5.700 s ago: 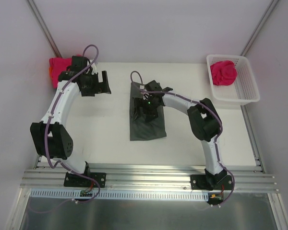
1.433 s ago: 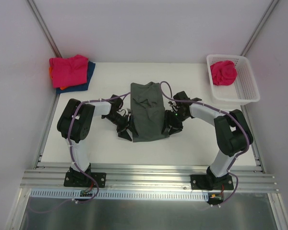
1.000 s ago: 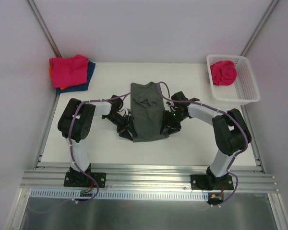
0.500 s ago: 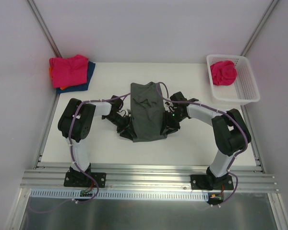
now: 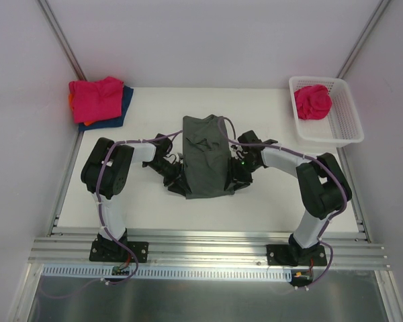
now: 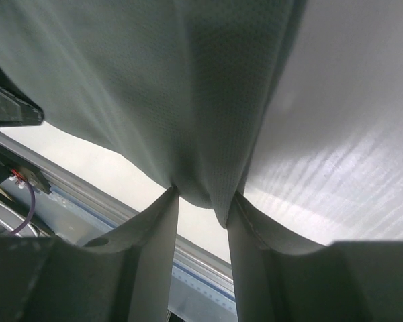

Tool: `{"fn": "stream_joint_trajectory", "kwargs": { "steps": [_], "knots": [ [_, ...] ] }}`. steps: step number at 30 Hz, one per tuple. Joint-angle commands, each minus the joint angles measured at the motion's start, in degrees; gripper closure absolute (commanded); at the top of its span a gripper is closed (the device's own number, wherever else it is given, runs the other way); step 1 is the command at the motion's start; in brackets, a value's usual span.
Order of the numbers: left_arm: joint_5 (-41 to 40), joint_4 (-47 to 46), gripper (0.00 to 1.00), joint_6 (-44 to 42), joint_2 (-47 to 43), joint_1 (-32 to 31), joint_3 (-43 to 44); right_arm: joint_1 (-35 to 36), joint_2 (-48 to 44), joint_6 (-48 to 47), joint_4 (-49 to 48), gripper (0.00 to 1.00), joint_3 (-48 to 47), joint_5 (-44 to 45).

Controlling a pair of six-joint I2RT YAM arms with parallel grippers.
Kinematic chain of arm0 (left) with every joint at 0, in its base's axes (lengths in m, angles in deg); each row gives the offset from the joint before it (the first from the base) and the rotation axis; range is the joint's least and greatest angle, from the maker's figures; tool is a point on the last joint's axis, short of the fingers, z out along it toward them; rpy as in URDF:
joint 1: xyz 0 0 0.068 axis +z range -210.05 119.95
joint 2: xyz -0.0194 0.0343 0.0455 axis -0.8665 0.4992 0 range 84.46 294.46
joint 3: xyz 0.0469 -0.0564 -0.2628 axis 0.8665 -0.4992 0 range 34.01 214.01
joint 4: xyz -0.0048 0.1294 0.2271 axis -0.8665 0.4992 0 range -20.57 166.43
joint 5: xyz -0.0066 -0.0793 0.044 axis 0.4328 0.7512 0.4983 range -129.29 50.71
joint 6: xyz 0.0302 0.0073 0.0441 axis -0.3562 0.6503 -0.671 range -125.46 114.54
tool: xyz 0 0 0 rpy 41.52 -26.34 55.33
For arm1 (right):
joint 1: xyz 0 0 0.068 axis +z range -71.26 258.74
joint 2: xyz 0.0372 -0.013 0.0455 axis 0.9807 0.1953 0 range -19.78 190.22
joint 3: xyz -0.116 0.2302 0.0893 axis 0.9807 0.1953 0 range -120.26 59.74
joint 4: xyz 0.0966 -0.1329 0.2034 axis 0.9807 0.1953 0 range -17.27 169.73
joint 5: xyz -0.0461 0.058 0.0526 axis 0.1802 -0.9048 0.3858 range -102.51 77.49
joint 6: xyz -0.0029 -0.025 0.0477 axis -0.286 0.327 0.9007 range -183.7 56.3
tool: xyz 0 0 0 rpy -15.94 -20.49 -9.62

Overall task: Fold and stack the t-shirts
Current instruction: Grab one side of the 2/3 rectangular tshirt with both arms

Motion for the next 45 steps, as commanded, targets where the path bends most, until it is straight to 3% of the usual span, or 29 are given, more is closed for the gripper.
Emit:
{"fn": "stream_joint_trajectory", "kwargs": {
  "steps": [1, 24, 36, 41, 45],
  "knots": [
    [1.05, 0.4, 0.73, 0.0, -0.96, -0.45, -0.49, -1.04, -3.41, -1.05, 1.59, 0.62, 1.62, 0.42],
    [1.14, 0.4, 0.77, -0.09, -0.96, -0.36, -0.14, -2.89, -2.89, -1.58, 0.98, 0.61, 5.31, 0.95],
    [1.41, 0.4, 0.89, -0.71, -1.4, 0.61, -0.31, -3.07, 0.63, -2.81, -0.43, 0.91, 0.22, 0.16],
    [1.05, 0.4, 0.92, -0.88, -2.36, 0.96, -0.75, -3.15, 0.37, -3.25, -0.6, 0.99, -0.4, -0.02],
    [0.88, 0.48, 0.95, -1.49, -3.42, 1.13, -0.58, -3.07, -1.21, -3.34, -0.08, 0.99, -0.58, 0.07]
  ]
}}
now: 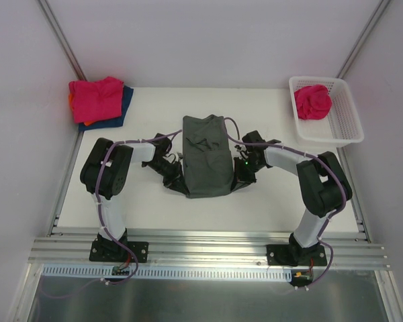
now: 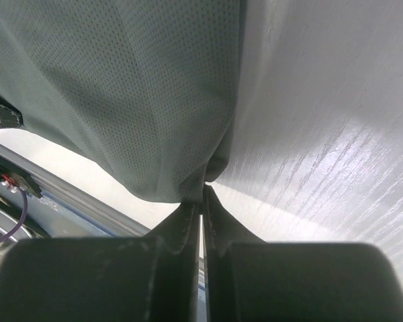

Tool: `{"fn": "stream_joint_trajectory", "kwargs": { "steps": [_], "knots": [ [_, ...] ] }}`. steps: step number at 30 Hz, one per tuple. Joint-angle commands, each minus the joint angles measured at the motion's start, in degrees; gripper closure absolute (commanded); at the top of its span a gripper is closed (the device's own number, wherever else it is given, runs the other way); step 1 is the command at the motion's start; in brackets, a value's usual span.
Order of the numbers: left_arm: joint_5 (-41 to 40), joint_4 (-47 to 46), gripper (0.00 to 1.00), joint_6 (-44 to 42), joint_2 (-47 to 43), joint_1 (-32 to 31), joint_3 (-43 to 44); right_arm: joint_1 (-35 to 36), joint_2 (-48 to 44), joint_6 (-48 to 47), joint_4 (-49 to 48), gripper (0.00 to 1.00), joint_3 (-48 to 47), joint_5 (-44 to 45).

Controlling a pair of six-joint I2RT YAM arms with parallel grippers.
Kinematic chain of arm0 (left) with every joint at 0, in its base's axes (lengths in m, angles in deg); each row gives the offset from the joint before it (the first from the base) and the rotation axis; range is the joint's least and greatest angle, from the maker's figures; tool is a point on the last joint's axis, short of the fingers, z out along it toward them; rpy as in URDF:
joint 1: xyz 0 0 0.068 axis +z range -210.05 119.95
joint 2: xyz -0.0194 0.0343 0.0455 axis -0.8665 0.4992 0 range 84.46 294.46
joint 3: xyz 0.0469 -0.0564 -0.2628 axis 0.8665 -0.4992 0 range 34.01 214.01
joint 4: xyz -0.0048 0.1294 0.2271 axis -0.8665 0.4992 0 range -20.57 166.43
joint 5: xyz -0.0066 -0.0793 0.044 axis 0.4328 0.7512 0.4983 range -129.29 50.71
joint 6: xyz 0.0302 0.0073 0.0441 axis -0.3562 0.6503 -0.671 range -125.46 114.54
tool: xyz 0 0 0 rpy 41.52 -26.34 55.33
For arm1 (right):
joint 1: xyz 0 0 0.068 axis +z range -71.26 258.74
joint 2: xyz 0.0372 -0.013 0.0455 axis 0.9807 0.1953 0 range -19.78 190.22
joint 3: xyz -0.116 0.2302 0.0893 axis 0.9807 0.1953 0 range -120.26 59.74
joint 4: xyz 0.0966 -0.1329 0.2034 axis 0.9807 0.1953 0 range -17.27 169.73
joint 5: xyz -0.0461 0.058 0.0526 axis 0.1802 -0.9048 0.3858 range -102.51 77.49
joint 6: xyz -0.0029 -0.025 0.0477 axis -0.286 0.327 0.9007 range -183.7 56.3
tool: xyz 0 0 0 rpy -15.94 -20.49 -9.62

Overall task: Fold and stack the t-shirts
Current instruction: Grab one side of the 2/3 rectangular tshirt with both arms, then fold the long partially folded tshirt into a neat square

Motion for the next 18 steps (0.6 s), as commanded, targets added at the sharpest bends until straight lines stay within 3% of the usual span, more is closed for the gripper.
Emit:
{"fn": "stream_joint_trajectory", "kwargs": {
  "steps": [1, 18],
  "knots": [
    [0.66, 0.85, 0.98, -1.76, -3.66, 0.63, -0.01, -0.33, -2.33, -0.83, 0.56, 0.99, -1.91, -0.43],
    [-2.86, 8.77, 1.0, -10.55, -13.32, 2.65, 10.27, -0.51, -15.86, -2.32, 2.05, 0.99, -1.55, -0.87]
  ]
}}
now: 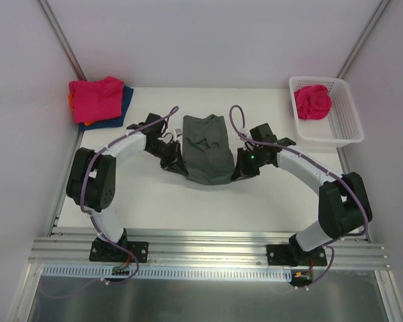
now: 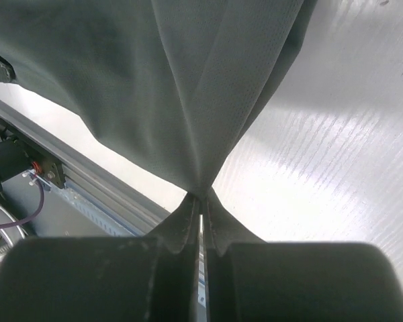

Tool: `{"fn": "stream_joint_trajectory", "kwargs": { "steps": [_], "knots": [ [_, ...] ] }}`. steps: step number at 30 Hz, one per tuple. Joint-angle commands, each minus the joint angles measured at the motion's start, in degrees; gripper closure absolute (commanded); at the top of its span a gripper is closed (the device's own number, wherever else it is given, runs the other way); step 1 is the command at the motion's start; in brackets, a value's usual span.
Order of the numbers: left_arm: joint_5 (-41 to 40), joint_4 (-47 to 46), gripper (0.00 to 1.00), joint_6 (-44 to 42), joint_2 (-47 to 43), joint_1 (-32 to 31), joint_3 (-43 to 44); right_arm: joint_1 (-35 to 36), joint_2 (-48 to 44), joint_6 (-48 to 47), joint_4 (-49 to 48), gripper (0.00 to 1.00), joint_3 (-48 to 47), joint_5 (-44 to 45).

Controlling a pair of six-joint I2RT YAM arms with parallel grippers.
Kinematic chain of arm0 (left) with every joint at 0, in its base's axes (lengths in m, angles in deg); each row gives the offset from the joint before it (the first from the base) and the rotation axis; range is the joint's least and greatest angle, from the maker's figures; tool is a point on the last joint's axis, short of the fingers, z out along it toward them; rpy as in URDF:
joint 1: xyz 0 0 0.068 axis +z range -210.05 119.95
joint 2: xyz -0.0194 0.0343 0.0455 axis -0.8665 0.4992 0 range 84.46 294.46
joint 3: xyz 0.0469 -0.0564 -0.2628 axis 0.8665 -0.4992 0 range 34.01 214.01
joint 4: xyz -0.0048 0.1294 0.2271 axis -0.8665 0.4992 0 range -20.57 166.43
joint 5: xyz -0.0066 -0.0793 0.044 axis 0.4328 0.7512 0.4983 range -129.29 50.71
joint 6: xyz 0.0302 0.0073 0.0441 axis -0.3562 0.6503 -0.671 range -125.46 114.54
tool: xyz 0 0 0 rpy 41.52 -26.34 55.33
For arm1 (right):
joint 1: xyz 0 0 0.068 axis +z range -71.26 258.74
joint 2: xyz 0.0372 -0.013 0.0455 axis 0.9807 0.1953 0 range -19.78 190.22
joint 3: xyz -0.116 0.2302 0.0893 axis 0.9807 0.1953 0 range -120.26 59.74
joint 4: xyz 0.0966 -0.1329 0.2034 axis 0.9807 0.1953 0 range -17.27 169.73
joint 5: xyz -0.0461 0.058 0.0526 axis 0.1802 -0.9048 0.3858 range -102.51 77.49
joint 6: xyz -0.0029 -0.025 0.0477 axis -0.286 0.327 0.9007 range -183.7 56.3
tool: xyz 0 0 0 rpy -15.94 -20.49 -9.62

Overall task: Fold and stack the t-shirts
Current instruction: Fold the long partially folded tshirt into a neat square

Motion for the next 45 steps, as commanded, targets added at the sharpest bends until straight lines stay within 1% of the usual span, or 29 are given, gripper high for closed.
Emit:
{"fn": "stream_joint_trajectory", "kwargs": {
  "steps": [1, 6, 9, 11, 15, 18, 28, 32, 37, 41, 45],
  "knots": [
    [-1.3, 3.94, 1.0, -3.64, -4.24, 1.17, 2.84, -0.4, -3.78, -1.45, 1.16, 0.99, -2.58, -0.57],
    [-3.06, 5.52, 1.0, -5.67, -6.52, 2.75, 6.01, -1.45, -4.66, -1.45, 0.54, 0.99, -5.57, -0.22],
    [-3.59, 6.57, 1.0, -6.81, -8.1, 3.01, 6.45, -1.81, -4.4, -1.54, 1.07, 1.0, -6.72, -0.48],
    [-3.42, 7.01, 1.0, -6.81, -10.12, 2.93, 5.32, -1.81, -4.57, -1.45, 1.42, 0.99, -6.63, -0.65],
    [-3.24, 7.37, 1.0, -6.63, -14.51, 2.93, -0.38, -1.63, -7.02, -1.36, 2.21, 0.99, -5.49, -0.65],
    [-3.68, 7.46, 1.0, -6.81, -17.86, 3.01, -2.59, -1.63, -8.61, -1.45, 2.47, 1.0, -4.96, -0.65],
    [-4.12, 7.9, 1.0, -7.16, -19.27, 4.86, -0.23, -1.37, -9.76, -2.33, 2.74, 0.99, -8.65, -0.04],
    [-4.73, 7.72, 1.0, -7.34, -16.91, 6.78, 1.26, -1.46, -8.79, -2.33, 1.25, 0.99, -8.92, 0.31],
    [-6.49, 7.37, 1.0, -8.74, -12.34, 7.93, 6.53, -1.54, -2.83, -2.76, -0.6, 0.99, -13.13, -0.13],
    [-8.42, 6.75, 1.0, -9.97, -7.42, 8.29, 11.01, -1.46, 3.85, -3.64, -1.13, 0.99, -19.36, 0.05],
    [-10.0, 6.23, 1.0, -11.03, -2.49, 8.37, 17.08, -1.72, 10.27, -4.96, -0.78, 0.99, -27.7, 0.58]
  ]
}}
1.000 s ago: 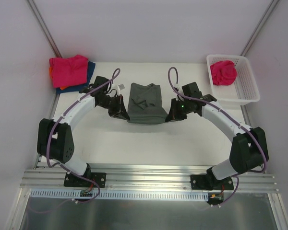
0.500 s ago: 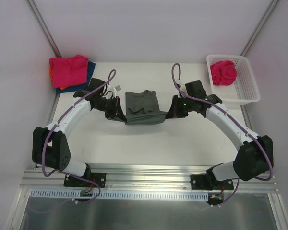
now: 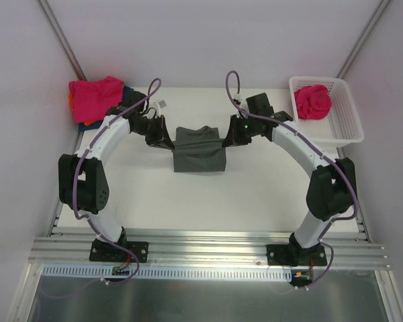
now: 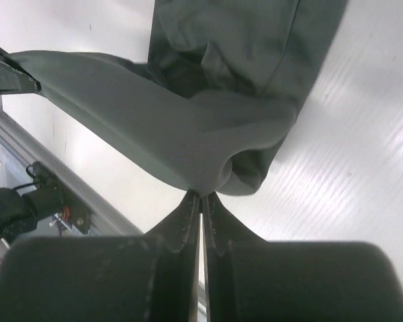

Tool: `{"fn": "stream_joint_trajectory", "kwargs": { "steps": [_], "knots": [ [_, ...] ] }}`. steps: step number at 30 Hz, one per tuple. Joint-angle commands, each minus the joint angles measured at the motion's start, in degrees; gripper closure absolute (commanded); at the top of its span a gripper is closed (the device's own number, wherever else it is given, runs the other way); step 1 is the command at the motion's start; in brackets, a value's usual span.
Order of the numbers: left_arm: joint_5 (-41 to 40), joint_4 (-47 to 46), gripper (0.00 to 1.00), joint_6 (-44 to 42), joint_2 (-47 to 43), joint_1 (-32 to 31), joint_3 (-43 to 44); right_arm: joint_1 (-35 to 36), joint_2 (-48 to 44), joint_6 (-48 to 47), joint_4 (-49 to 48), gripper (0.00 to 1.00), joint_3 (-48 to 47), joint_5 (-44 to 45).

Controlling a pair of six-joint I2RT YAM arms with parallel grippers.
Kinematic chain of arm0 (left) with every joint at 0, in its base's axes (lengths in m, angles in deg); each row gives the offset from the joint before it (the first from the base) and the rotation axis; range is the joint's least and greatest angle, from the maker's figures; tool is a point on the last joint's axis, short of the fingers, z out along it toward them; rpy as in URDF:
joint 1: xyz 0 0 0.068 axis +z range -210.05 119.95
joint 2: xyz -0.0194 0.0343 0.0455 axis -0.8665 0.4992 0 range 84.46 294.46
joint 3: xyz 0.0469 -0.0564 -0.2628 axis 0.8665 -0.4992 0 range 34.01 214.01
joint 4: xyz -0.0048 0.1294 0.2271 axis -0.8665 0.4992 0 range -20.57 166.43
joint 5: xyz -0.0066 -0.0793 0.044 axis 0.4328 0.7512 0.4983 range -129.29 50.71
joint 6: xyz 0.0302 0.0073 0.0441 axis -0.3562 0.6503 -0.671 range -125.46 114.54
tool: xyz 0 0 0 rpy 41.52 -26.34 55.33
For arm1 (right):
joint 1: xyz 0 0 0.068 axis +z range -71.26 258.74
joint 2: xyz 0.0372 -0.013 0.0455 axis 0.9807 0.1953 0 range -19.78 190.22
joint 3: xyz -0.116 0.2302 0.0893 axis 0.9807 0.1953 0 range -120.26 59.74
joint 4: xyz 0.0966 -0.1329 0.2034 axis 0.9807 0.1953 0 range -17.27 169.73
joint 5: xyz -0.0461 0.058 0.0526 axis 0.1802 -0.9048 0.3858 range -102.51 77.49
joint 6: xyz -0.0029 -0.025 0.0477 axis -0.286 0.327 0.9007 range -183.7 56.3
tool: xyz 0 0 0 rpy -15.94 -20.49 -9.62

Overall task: Fold and stack the t-shirts
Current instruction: Fold the long partially folded tshirt into a neat square

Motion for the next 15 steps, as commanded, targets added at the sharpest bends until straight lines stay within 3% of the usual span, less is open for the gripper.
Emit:
{"fn": "stream_joint_trajectory", "kwargs": {
  "steps": [1, 15],
  "knots": [
    [-2.86, -0.7, 1.0, -3.2, 3.72, 0.62, 5.91, -0.52, 3.63, -2.3, -0.75, 1.0, -7.33, 0.6],
    [-10.15, -1.23, 1.0, -5.14, 24.02, 1.05, 25.08, -3.24, 19.1, -3.53, -2.51, 1.0, -17.35, 0.6]
  ]
}}
